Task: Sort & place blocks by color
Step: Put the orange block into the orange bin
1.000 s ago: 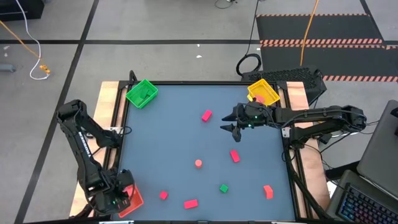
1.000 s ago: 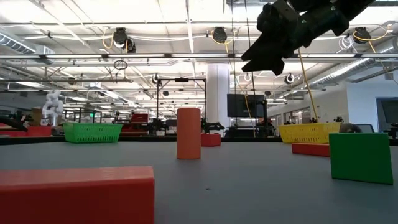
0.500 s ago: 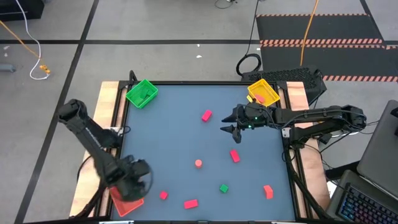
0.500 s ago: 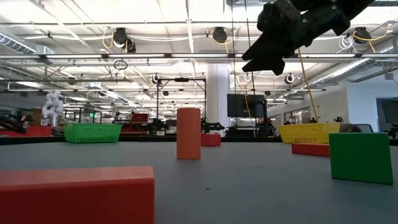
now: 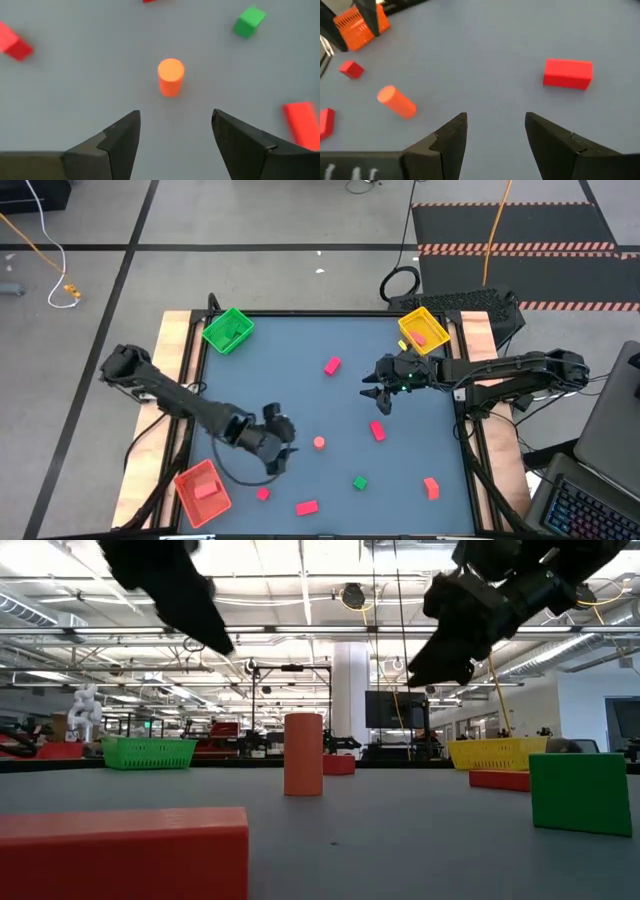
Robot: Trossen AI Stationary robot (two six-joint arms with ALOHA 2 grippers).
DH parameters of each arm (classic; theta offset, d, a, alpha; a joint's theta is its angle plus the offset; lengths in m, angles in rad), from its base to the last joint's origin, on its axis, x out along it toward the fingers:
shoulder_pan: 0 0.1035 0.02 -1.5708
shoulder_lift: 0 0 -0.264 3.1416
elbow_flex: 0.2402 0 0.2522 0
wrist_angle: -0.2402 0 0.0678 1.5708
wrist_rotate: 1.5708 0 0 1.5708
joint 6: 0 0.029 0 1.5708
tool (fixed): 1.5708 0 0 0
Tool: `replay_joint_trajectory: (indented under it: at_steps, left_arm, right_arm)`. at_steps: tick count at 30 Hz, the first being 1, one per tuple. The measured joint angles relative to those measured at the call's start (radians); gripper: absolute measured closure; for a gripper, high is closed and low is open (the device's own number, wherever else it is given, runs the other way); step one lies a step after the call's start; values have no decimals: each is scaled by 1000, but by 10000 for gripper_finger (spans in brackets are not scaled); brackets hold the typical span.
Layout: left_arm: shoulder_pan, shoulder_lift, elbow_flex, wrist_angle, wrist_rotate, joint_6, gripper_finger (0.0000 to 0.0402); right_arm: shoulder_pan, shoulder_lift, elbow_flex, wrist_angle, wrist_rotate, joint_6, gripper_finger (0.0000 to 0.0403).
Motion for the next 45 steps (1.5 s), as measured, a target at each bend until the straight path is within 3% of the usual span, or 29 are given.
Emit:
replay_joint_trajectory:
  at_steps: [5, 12, 24, 38, 45]
  left_arm:
    - [55, 100, 0, 155, 3, 132, 158]
    - [117, 211, 0, 256, 54, 183, 140]
    - [128, 238, 1, 346, 88, 236, 74]
    - [128, 253, 0, 397, 94, 236, 69]
    - [129, 340, 0, 498, 135, 232, 69]
  right_arm:
    - [-1, -4, -8, 26, 0, 14, 206]
    - [0, -43, -8, 55, -2, 45, 206]
    - [14, -87, -8, 53, -2, 45, 206]
    - [14, -87, -7, 54, -1, 45, 206]
    - [14, -87, -7, 54, -1, 45, 206]
